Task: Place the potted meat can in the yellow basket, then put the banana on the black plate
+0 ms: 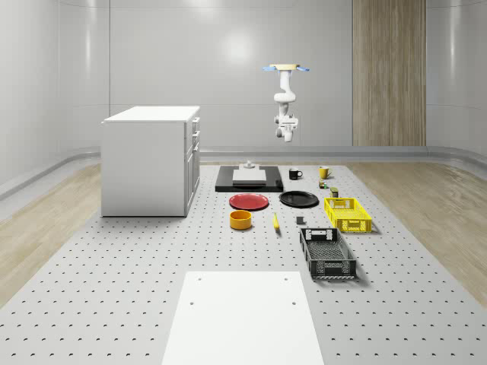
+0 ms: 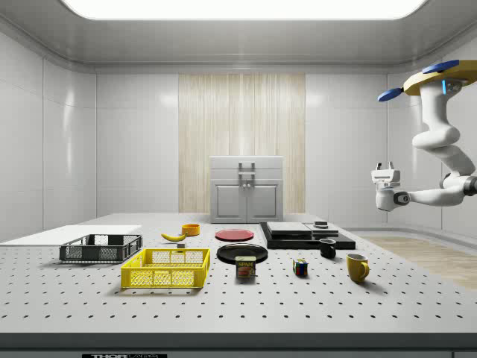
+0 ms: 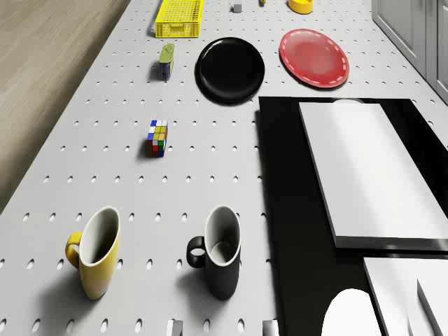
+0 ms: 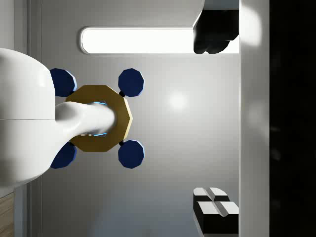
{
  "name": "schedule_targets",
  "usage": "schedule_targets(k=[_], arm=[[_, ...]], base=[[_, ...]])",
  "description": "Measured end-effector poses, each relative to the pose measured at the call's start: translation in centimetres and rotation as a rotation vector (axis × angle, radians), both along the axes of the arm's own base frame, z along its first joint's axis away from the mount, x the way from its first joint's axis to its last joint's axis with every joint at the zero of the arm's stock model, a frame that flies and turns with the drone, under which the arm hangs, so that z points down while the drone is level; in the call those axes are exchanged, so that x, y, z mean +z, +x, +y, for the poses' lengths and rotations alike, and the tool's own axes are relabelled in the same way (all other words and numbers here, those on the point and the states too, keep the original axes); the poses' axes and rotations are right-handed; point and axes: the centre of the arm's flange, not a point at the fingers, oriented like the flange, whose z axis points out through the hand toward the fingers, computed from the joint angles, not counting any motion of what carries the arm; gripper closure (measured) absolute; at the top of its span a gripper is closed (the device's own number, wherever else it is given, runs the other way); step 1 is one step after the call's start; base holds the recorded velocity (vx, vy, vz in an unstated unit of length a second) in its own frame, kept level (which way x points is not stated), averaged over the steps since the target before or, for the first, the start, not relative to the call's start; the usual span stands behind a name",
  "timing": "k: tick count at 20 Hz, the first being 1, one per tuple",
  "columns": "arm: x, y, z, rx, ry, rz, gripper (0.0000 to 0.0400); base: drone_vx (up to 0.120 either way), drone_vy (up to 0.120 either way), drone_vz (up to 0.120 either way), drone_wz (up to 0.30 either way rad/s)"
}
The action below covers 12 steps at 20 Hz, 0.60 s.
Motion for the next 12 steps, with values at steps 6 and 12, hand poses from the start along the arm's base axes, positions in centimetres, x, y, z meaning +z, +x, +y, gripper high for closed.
schedule_targets(k=[6,12], arm=[[4.3,-0.4,0.0,0.0,0.0,-0.005,0.0],[7.5,-0.1,0.0,0.0,0.0,-0.009,0.0]], base=[[0.007,0.06,0.0,0.0],[0.12,0.12,0.0,0.0]])
